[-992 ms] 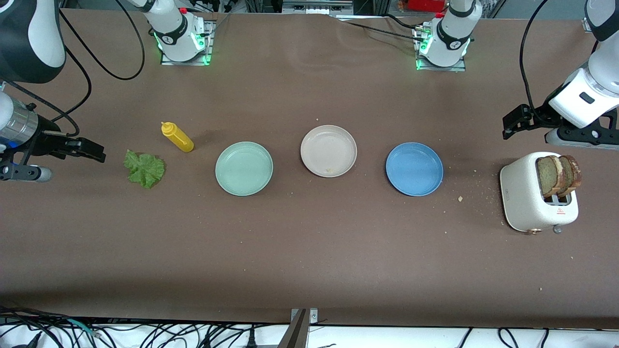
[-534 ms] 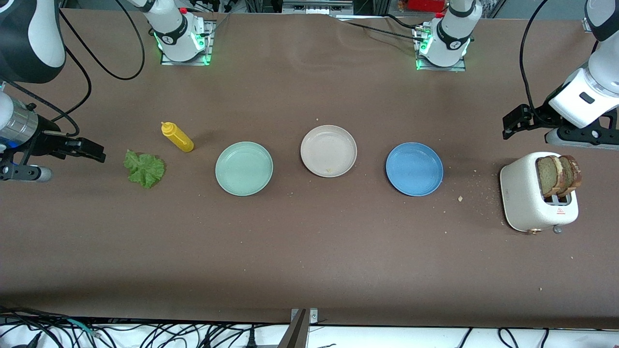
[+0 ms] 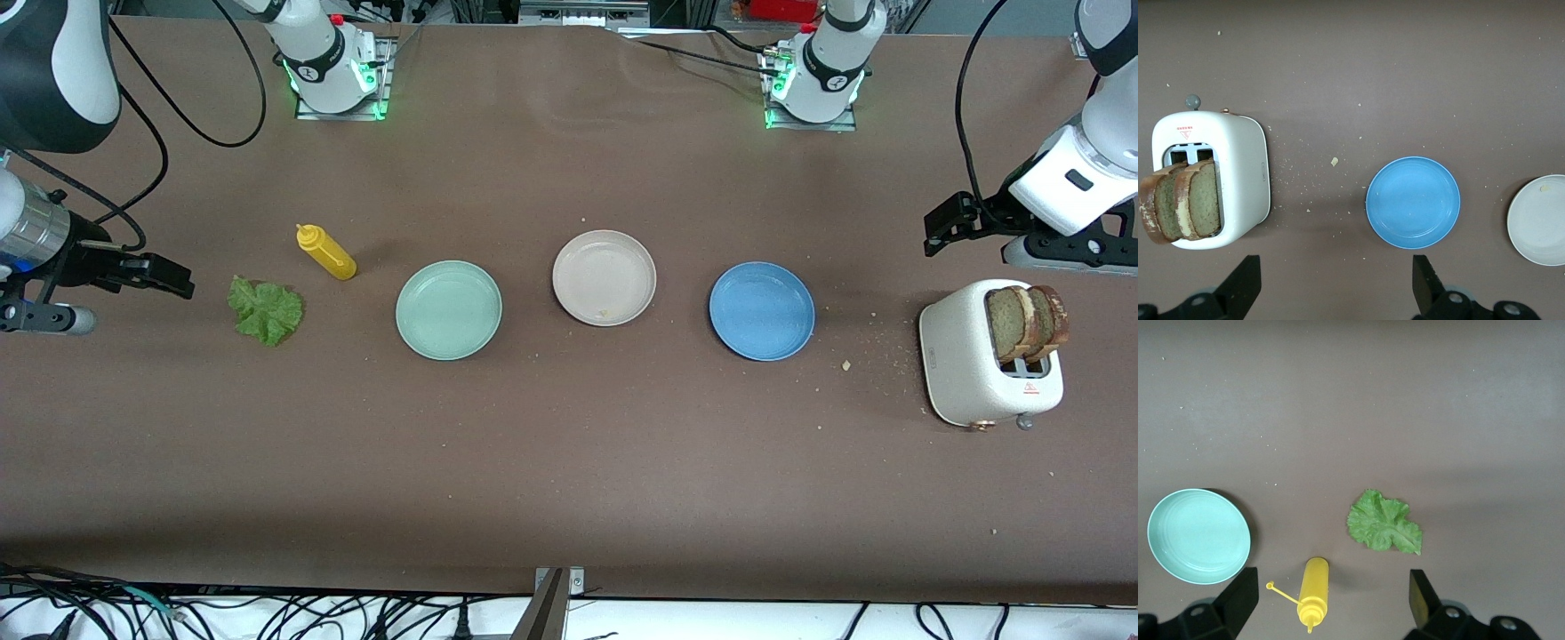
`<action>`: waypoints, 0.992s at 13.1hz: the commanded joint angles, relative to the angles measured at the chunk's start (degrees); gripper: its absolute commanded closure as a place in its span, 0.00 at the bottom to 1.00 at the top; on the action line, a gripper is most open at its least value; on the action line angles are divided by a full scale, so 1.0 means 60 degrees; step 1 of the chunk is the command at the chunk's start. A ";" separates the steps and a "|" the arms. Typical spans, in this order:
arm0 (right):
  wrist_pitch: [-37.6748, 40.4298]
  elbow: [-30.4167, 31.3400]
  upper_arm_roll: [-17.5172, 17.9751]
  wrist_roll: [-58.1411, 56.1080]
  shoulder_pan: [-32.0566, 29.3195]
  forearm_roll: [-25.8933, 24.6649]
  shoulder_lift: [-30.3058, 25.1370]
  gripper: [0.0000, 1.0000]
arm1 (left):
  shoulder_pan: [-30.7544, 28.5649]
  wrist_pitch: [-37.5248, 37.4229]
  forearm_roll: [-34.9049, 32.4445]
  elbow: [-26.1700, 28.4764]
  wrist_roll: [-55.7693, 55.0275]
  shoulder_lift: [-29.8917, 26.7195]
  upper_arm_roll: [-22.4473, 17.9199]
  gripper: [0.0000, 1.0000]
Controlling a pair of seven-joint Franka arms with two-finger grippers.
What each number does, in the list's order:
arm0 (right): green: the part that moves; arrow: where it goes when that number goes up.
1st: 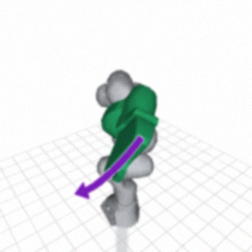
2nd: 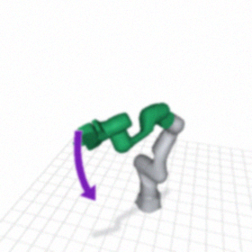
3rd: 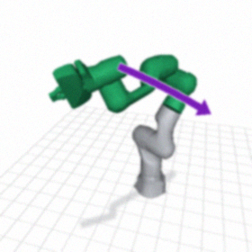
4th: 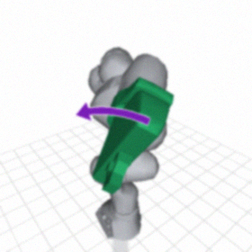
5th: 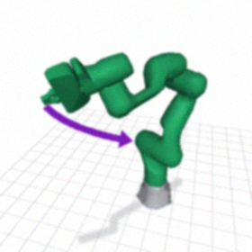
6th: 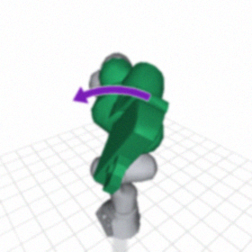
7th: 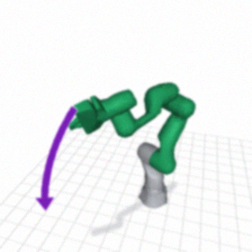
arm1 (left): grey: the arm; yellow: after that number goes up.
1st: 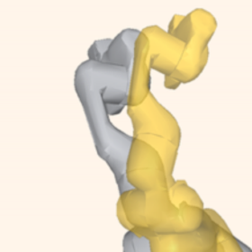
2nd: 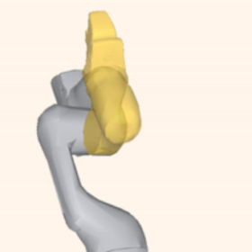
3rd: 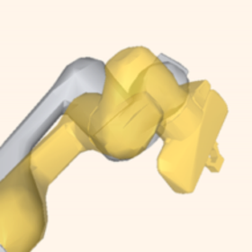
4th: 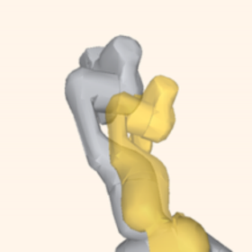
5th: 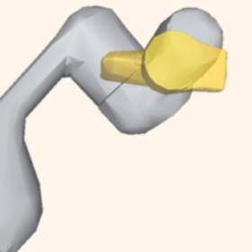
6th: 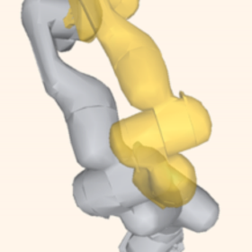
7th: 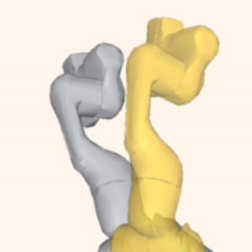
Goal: Make sandwich in beige plate with both arms
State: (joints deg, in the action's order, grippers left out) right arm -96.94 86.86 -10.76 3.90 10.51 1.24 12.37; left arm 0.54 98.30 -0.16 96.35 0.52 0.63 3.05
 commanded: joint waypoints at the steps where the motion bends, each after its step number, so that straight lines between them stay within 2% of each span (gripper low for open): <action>1: 0.0102 -0.0063 -0.0008 0.0053 0.0005 -0.0031 -0.0055 0.00 | -0.0017 -0.0066 -0.0280 0.0012 0.0147 -0.0062 0.0048 0.00; 13: 0.0102 -0.0063 0.0007 0.0126 0.0005 -0.0046 -0.0099 0.00 | -0.0003 -0.0051 -0.0280 -0.0105 0.0162 0.0011 0.0048 0.00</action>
State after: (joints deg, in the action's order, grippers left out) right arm -96.94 86.86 -10.77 4.06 10.51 1.24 12.30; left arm 0.55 98.31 -0.16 96.33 0.52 0.63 3.05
